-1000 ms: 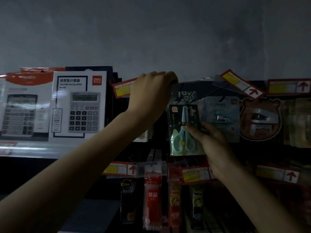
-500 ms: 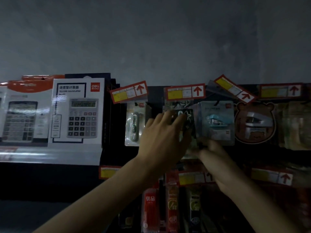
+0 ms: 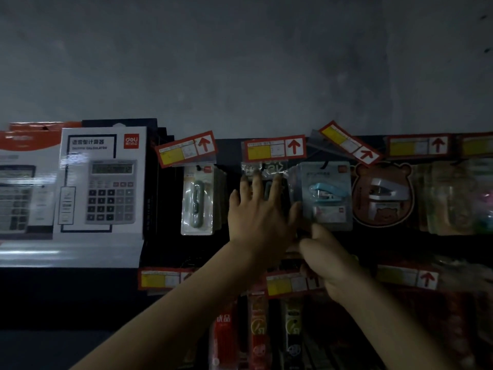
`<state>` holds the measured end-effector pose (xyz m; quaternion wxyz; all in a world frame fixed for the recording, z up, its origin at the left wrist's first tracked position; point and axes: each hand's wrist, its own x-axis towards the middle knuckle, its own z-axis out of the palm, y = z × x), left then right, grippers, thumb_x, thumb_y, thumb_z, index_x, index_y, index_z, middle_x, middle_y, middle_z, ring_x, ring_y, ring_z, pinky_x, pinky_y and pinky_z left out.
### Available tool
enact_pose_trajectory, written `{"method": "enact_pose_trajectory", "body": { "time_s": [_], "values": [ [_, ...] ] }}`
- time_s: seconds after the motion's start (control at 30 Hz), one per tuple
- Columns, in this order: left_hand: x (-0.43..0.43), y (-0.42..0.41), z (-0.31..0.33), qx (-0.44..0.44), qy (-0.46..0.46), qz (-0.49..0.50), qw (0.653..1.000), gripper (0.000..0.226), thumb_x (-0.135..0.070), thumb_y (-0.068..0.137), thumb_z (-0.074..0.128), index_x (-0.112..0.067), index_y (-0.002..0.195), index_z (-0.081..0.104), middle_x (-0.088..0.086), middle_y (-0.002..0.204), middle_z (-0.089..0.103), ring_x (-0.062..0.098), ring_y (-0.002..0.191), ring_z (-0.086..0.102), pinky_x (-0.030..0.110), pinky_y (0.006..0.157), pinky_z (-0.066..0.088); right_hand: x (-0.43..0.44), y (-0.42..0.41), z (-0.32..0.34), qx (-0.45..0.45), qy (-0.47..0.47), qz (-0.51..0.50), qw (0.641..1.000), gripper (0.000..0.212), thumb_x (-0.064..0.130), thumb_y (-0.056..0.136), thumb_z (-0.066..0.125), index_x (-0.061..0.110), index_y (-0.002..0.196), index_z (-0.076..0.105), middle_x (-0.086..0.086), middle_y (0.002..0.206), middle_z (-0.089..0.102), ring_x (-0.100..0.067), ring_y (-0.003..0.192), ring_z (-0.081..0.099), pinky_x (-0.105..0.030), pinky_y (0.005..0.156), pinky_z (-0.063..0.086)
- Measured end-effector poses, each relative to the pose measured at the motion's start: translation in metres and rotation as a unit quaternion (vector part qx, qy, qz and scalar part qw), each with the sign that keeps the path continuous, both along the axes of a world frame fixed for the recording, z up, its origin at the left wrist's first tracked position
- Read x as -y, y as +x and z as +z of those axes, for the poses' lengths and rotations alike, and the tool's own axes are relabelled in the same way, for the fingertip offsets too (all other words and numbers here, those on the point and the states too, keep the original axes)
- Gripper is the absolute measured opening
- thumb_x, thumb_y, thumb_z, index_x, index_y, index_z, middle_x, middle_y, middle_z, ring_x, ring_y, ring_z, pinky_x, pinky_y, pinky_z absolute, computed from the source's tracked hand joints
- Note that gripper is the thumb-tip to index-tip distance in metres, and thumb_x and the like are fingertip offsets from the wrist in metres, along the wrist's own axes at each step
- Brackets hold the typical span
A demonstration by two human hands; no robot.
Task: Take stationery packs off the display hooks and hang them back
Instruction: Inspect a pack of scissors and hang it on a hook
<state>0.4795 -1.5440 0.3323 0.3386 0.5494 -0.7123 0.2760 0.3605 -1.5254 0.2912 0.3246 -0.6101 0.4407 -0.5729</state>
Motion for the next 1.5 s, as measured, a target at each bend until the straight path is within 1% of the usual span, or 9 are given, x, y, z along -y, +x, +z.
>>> {"method": "enact_pose_trajectory", "body": {
  "time_s": [0.1, 0.2, 0.27, 0.37, 0.67, 0.8, 1.07, 1.23, 1.5],
  "values": [
    [0.004, -0.002, -0.001, -0.009, -0.001, 0.002, 1.000, 0.075, -0.068, 0.103, 0.018, -0.031, 0.165, -0.003, 0.013, 0.173, -0.007, 0.037, 0.159, -0.005, 0.053, 0.127, 0.006, -0.002, 0.001, 0.001, -0.006, -0.001, -0.001, 1.000, 0.031, 0.007, 0.101, 0.058, 0.030, 0.122, 0.060, 0.010, 0.093, 0.076, 0.002, 0.067, 0.073, -0.030, 0.072, 0.051],
    [0.010, -0.003, -0.002, -0.014, 0.008, 0.002, 1.000, 0.076, -0.068, 0.103, 0.018, -0.031, 0.164, -0.005, 0.013, 0.172, -0.009, 0.038, 0.158, -0.007, 0.053, 0.128, 0.007, -0.006, 0.001, -0.001, -0.014, -0.002, -0.002, 1.000, 0.038, 0.009, 0.097, 0.065, 0.028, 0.128, 0.057, 0.012, 0.100, 0.071, 0.008, 0.065, 0.069, -0.032, 0.081, 0.049],
    [0.015, -0.003, 0.000, -0.020, 0.001, 0.004, 1.000, 0.077, -0.068, 0.103, 0.020, -0.029, 0.164, -0.005, 0.015, 0.172, -0.009, 0.040, 0.158, -0.006, 0.054, 0.127, 0.007, -0.009, 0.001, -0.002, -0.018, 0.000, -0.006, 1.000, 0.042, 0.010, 0.094, 0.070, 0.030, 0.129, 0.056, 0.011, 0.104, 0.069, 0.003, 0.079, 0.069, -0.027, 0.075, 0.047],
    [0.021, -0.004, 0.002, -0.025, -0.007, 0.010, 1.000, 0.078, -0.068, 0.103, 0.020, -0.027, 0.164, -0.004, 0.015, 0.172, -0.012, 0.041, 0.158, -0.007, 0.054, 0.127, 0.007, -0.009, 0.002, -0.006, -0.029, -0.010, -0.032, 0.999, 0.047, 0.013, 0.094, 0.071, 0.030, 0.134, 0.054, 0.005, 0.116, 0.068, -0.012, 0.105, 0.064, -0.031, 0.078, 0.048],
    [0.039, -0.013, 0.008, -0.029, -0.002, 0.029, 0.999, 0.079, -0.067, 0.103, 0.016, -0.025, 0.164, -0.009, 0.018, 0.170, -0.016, 0.040, 0.156, -0.017, 0.055, 0.126, 0.001, -0.010, 0.006, -0.024, -0.130, -0.065, -0.107, 0.984, 0.064, 0.011, 0.095, 0.068, 0.032, 0.150, 0.043, 0.006, 0.144, 0.055, -0.010, 0.120, 0.060, -0.041, 0.099, 0.054],
    [0.049, -0.015, 0.014, -0.049, 0.008, 0.011, 0.999, 0.079, -0.068, 0.102, 0.017, -0.026, 0.164, -0.008, 0.016, 0.171, -0.014, 0.038, 0.157, -0.014, 0.055, 0.126, 0.003, -0.026, 0.005, -0.029, -0.179, -0.105, -0.143, 0.968, 0.066, 0.011, 0.096, 0.067, 0.034, 0.153, 0.041, 0.011, 0.148, 0.053, -0.011, 0.133, 0.053, -0.042, 0.109, 0.049],
    [0.078, -0.008, 0.015, -0.054, 0.037, -0.014, 0.998, 0.066, -0.049, 0.108, 0.021, -0.034, 0.163, -0.013, 0.005, 0.171, -0.023, 0.030, 0.157, -0.020, 0.055, 0.126, -0.002, -0.046, -0.009, -0.033, -0.277, -0.179, -0.197, 0.923, 0.044, 0.022, 0.099, 0.063, 0.043, 0.137, 0.054, 0.021, 0.139, 0.055, -0.002, 0.128, 0.052, -0.021, 0.100, 0.043],
    [0.103, -0.011, 0.017, -0.053, 0.029, -0.012, 0.998, 0.067, -0.052, 0.108, 0.022, -0.031, 0.163, -0.009, 0.005, 0.171, -0.019, 0.031, 0.157, -0.021, 0.057, 0.126, -0.005, -0.039, -0.018, -0.038, -0.301, -0.177, -0.199, 0.916, 0.038, 0.027, 0.100, 0.062, 0.042, 0.134, 0.056, 0.022, 0.138, 0.054, -0.004, 0.122, 0.055, -0.026, 0.102, 0.048],
    [0.139, -0.022, 0.023, -0.032, 0.070, 0.055, 0.995, 0.102, -0.059, 0.096, 0.055, -0.028, 0.162, -0.015, 0.010, 0.168, -0.026, 0.037, 0.156, -0.022, 0.058, 0.126, -0.001, -0.026, -0.025, -0.049, -0.327, -0.198, -0.210, 0.900, 0.025, 0.039, 0.098, 0.056, 0.048, 0.122, 0.059, 0.030, 0.124, 0.056, 0.001, 0.114, 0.058, -0.025, 0.093, 0.049]
  ]
}}
